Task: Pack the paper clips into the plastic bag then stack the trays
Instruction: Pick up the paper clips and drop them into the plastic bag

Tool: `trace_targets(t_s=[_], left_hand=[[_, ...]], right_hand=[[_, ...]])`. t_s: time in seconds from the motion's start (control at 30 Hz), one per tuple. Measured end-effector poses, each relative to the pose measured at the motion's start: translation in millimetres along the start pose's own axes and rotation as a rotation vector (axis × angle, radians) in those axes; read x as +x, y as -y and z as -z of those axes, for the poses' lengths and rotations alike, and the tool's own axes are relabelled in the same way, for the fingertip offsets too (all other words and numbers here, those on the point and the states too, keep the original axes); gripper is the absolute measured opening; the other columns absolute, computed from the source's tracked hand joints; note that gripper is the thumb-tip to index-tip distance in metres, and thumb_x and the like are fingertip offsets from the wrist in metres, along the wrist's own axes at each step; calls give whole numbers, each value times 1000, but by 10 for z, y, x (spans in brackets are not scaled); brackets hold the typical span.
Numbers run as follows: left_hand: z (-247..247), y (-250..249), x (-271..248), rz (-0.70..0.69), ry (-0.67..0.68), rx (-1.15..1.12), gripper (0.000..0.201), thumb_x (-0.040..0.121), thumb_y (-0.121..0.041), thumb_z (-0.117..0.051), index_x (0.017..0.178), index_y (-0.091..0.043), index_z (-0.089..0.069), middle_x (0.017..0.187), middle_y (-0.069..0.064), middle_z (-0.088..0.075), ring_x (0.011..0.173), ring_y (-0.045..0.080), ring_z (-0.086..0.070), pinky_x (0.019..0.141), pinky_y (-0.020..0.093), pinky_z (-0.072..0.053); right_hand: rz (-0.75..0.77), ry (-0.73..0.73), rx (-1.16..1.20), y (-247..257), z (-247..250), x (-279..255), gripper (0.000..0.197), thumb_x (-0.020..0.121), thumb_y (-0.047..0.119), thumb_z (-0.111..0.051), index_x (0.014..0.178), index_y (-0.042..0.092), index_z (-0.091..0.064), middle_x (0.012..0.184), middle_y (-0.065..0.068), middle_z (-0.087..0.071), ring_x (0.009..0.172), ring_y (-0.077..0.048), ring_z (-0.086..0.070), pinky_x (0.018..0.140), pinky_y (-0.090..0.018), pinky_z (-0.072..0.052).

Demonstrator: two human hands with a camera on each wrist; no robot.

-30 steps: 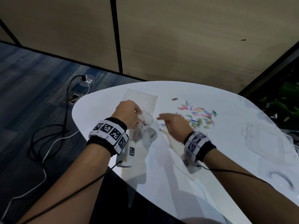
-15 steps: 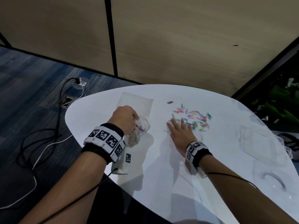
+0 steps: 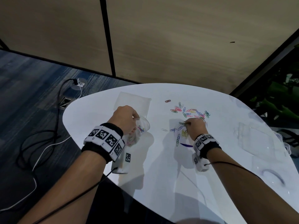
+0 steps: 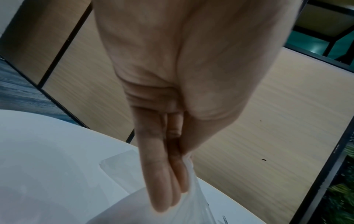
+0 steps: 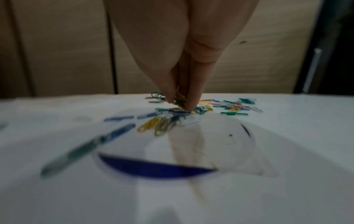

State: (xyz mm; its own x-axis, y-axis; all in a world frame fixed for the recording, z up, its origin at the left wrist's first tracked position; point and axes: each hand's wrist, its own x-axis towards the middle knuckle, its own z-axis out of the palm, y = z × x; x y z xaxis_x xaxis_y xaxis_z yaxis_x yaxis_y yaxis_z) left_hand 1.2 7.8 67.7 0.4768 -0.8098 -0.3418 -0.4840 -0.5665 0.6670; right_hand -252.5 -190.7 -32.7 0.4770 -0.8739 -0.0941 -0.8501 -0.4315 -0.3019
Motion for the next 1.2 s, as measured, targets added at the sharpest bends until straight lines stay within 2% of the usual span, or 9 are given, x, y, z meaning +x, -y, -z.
trace_targets(t_s=[0.2,0.33,0.43,0.6,0.73,0.83,0.9,1.07,1.2], left_hand=[[-55,-108,-14,-13,29,6,22,96,-6,-56,104,-13,-75,91,10,-73,81,27,-74,78,41,-64],[-113,-183,-19,-10,41,-20,21,97,-6,-55,105,-12,-74,93,12,-73,84,29,-74,81,42,-63],[-133,-209,-19,-8,21,-32,23,95,-3,-56,106,-10,-75,97,14,-73,90,31,-73,84,42,-62],[-115,-259,-66,-4,29,-61,20,97,-3,-56,108,-8,-72,77,16,-75,66,27,-76,72,40,-65],[-122,-223,-52,-12,3,-49,22,96,-6,-57,107,-13,-74,97,19,-71,69,27,-76,73,39,-65],[-110,-181,-33,-28,-15,-46,23,97,-5,-55,107,-9,-74,94,17,-73,75,29,-75,74,39,-64],[-103,-172,-24,-37,-15,-51,22,98,-4,-54,108,-8,-73,86,15,-74,67,26,-75,70,38,-65],[-143,-192,20,-67,-24,-28,21,97,-5,-56,105,-10,-75,90,14,-73,72,26,-75,74,38,-64],[-151,-194,27,-73,-16,-23,22,97,-5,-57,109,-10,-74,95,14,-73,76,26,-75,76,38,-64]], right_hand=[[-329,-13,689,78,398,-2,10,85,18,-73,79,12,-78,81,-8,-77,83,-21,-74,89,-35,-57],[-205,201,1364,597,661,-164,18,87,0,-67,103,-7,-68,102,-23,-70,92,-28,-71,89,-32,-58],[-87,370,1452,978,720,-315,17,89,-2,-63,105,-9,-66,97,-17,-70,92,-26,-71,89,-30,-57],[141,469,1067,1256,487,-450,22,87,1,-68,108,-4,-70,101,-18,-73,92,-24,-72,88,-32,-58],[227,510,998,1212,566,-290,22,89,7,-68,110,-1,-71,103,-14,-74,96,-24,-72,83,-34,-59],[130,299,1026,1009,564,43,20,92,12,-65,106,0,-72,105,-15,-73,99,-26,-71,88,-41,-58],[157,108,595,759,383,388,25,93,24,-64,114,12,-72,120,-7,-69,111,-21,-65,103,-38,-49],[181,215,-222,387,-75,1077,84,86,64,-54,153,29,-19,163,-5,-13,147,-36,-18,116,-55,-23],[187,285,-285,389,-269,1141,71,92,64,-30,152,33,-10,164,1,-4,148,-38,-11,115,-59,-20]])
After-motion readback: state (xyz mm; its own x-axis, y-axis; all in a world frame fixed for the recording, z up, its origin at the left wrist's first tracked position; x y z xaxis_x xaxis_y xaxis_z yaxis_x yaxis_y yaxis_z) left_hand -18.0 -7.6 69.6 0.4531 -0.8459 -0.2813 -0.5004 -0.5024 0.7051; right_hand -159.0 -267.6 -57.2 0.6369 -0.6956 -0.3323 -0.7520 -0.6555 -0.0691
